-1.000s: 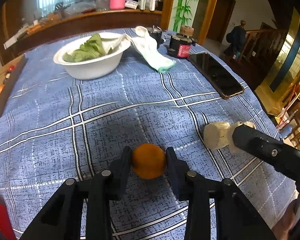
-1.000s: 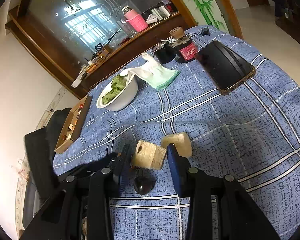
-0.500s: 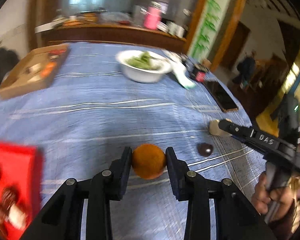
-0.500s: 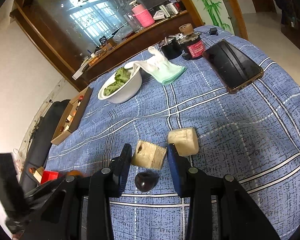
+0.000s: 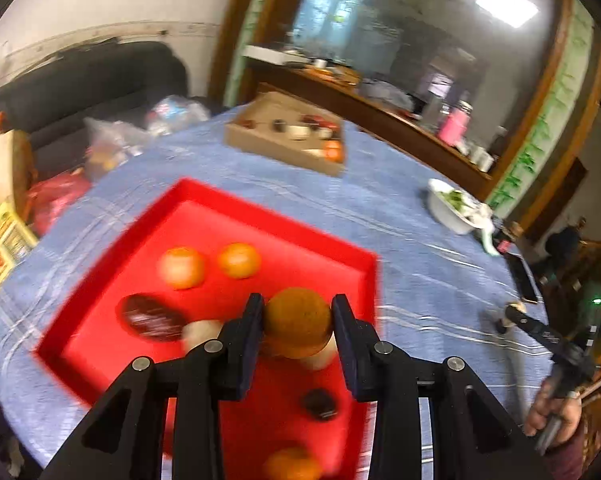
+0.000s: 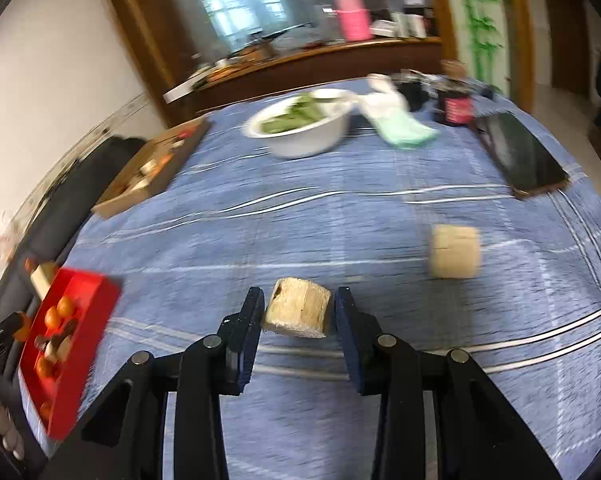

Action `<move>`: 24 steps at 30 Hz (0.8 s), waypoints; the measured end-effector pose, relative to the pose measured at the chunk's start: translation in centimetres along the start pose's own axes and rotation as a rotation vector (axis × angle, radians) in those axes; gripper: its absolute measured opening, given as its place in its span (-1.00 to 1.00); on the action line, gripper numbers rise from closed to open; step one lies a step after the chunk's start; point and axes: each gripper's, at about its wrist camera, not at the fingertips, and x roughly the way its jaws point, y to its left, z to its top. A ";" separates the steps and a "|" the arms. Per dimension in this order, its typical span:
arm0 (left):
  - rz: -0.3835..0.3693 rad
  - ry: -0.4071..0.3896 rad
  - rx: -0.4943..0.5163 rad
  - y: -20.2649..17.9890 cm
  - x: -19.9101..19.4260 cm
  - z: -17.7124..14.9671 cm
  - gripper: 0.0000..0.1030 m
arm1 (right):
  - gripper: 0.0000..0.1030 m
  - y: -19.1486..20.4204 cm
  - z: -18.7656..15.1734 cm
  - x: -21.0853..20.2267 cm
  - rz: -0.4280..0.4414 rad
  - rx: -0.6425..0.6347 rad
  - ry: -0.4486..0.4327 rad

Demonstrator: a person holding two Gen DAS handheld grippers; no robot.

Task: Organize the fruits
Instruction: 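Carry the orange and root slice over the red tray and open both tools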

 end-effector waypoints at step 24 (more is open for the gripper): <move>-0.091 0.107 -0.008 2.8 1.4 -3.5 -0.29 | -0.31 25.9 -1.3 9.2 0.226 -0.325 0.281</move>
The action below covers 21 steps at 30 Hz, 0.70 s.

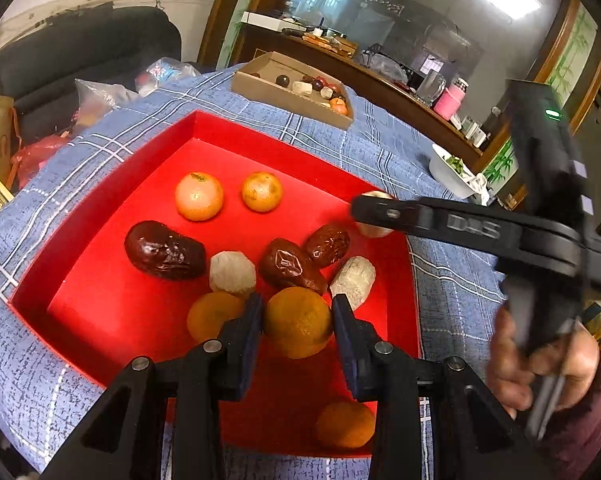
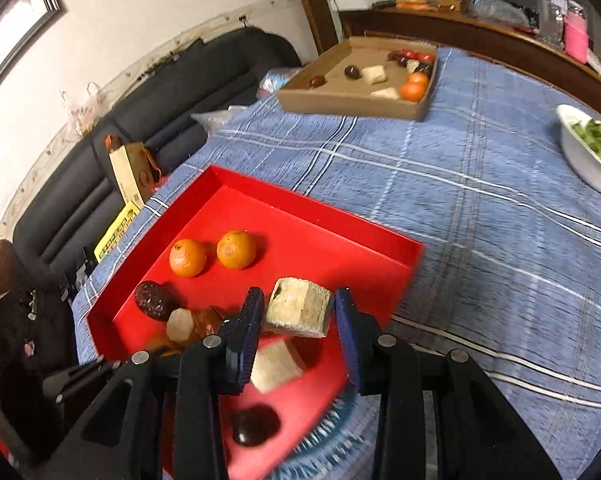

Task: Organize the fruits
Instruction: 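Carry the orange and root slice over the red tray and open both tools, then withdraw both open tools from the tray toward the nut and yam piece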

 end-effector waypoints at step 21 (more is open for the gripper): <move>0.032 -0.055 -0.022 0.9 -2.6 0.5 0.13 | -0.23 0.6 0.5 -0.4 -0.006 -0.010 -0.010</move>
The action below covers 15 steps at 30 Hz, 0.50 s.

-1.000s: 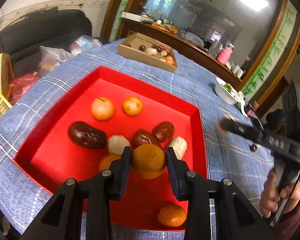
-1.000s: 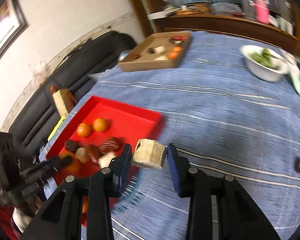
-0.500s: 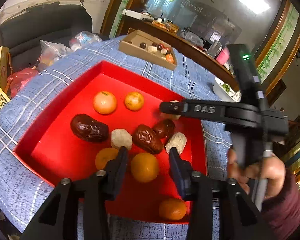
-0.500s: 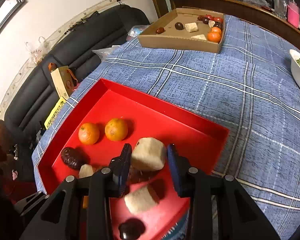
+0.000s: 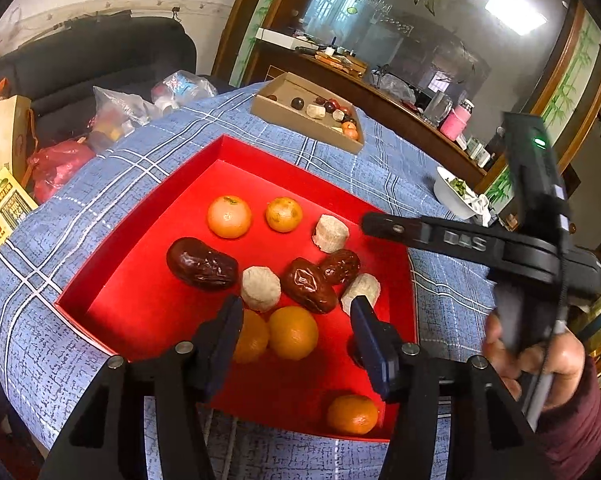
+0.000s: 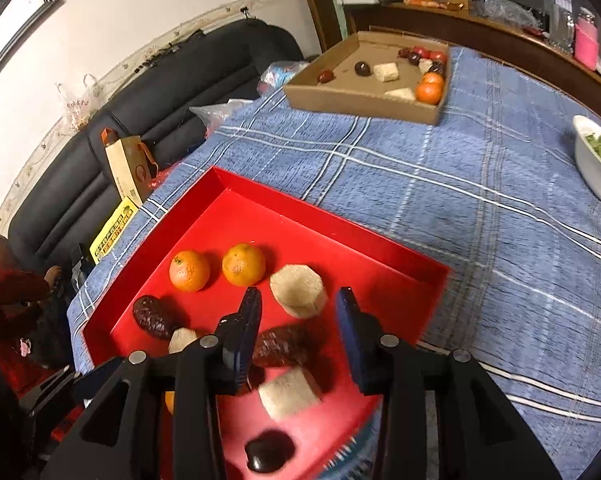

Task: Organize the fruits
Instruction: 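Withdraw both open tools from the tray toward the nut and yam piece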

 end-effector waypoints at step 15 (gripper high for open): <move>0.198 -0.047 0.215 -5.5 -0.2 -1.2 0.14 | -0.08 -3.3 -6.0 -6.0 -0.024 0.021 -0.078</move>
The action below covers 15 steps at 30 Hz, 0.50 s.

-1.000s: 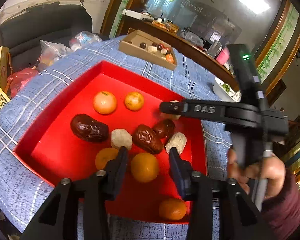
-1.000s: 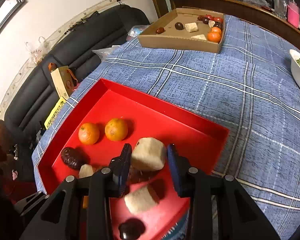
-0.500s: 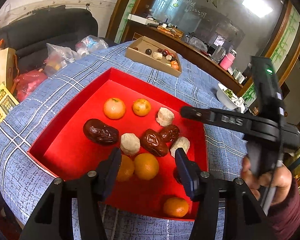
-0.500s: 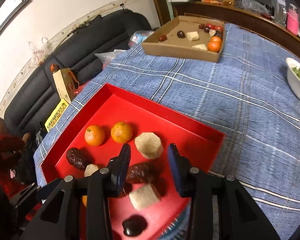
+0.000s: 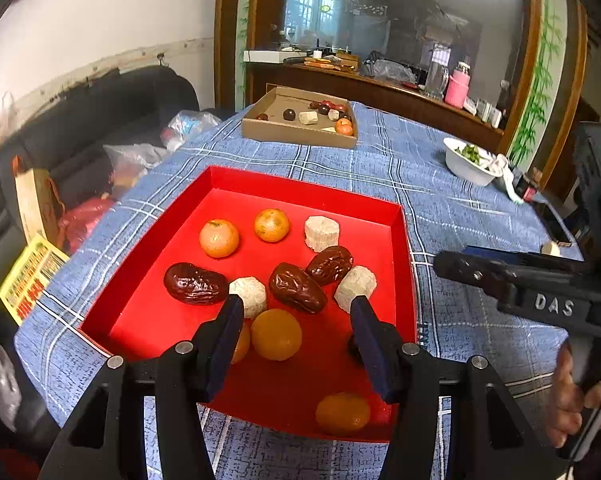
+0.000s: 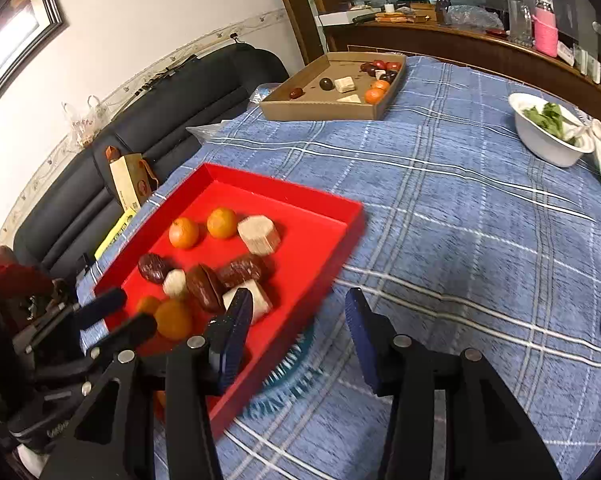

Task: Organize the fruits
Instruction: 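Withdraw both open tools from the tray toward the nut and yam piece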

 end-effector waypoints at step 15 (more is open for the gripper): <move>0.097 -0.020 0.145 -3.8 -0.5 -0.6 0.21 | 0.03 -2.0 -2.6 -2.5 -0.098 -0.035 -0.033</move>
